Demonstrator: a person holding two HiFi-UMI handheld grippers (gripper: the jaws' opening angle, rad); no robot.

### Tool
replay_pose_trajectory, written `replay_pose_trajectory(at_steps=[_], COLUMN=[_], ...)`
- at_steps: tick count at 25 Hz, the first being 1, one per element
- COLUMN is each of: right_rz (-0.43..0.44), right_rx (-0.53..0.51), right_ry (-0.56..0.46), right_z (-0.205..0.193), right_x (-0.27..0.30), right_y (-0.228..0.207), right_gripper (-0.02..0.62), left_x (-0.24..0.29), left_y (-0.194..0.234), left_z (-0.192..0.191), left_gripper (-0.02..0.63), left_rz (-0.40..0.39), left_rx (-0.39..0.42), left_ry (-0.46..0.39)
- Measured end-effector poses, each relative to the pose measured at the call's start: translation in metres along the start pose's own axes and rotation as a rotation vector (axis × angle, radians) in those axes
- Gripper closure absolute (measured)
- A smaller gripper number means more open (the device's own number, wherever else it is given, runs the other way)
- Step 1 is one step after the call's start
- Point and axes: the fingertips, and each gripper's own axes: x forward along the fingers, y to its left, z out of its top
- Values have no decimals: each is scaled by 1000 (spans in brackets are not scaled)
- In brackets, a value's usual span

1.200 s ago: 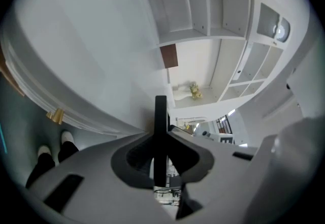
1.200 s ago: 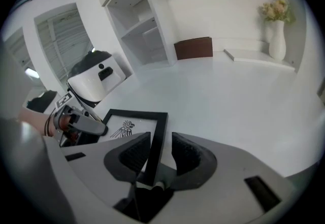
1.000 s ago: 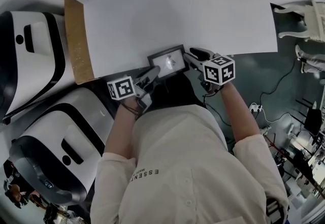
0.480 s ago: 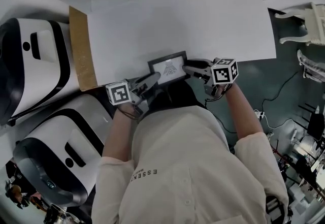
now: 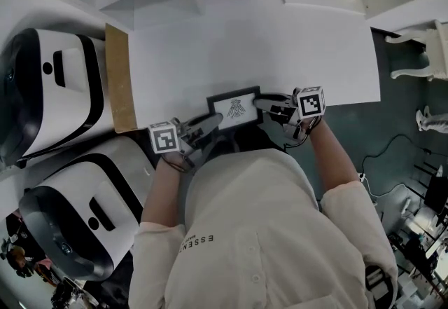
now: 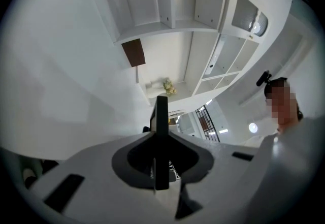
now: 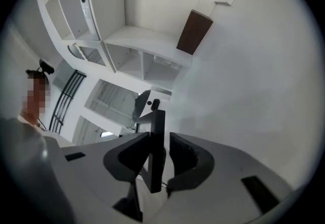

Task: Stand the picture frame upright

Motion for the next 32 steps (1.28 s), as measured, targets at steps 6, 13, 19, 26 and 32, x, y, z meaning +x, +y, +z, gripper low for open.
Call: replay_pose_trajectory(at_steps=[6, 13, 19, 26, 32], right_rz=[91, 85, -21, -184, -266], right_rx=[-5, -41, -86, -163, -241], right_ry=[56, 120, 142, 100, 34], right_z=[21, 42, 67, 102, 128], right_x=[-7, -15, -4, 25, 56], right_y=[3, 3, 4, -3, -1], right_gripper=[505, 511, 511, 509, 509], left_x=[14, 25, 26, 19, 1], left_y=[4, 17, 19, 32, 39], left_z=[16, 35, 61, 109, 151], left_gripper=[541, 538, 538, 535, 534], left_rz=[47, 167, 197, 253, 246], left_rx=[-1, 30, 125, 226, 340], left_ry=[-46, -80, -75, -17, 23])
